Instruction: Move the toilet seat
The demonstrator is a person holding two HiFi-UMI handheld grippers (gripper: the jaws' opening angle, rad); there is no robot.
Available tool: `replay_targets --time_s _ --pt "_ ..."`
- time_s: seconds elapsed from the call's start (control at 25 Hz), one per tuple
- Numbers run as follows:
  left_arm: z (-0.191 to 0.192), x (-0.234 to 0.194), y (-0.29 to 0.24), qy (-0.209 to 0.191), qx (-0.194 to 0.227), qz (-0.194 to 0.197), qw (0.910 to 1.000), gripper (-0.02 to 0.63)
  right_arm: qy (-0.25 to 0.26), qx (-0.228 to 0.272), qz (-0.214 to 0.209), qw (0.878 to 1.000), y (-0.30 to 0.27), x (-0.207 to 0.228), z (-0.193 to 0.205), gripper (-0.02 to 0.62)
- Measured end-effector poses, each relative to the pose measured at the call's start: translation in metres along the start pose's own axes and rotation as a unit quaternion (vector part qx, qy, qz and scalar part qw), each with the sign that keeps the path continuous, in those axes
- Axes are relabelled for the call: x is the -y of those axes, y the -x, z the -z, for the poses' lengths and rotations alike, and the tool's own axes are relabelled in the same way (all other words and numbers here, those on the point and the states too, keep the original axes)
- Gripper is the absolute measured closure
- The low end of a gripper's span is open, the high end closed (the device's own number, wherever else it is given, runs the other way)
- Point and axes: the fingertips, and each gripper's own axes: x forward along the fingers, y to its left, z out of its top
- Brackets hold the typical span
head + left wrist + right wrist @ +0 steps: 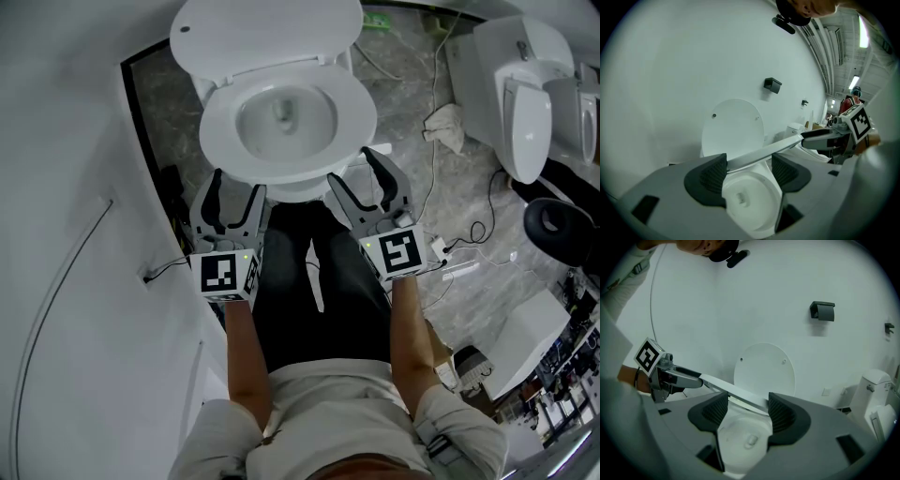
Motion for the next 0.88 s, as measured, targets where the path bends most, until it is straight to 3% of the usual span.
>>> replay_targets --time_s 0.88 --pt "-0.044 -0.018 -0.02 0.016 0.007 -0.007 0.9998 0.307 0.002 0.007 0.01 1.0 -0.022 0.022 -0.039 0.327"
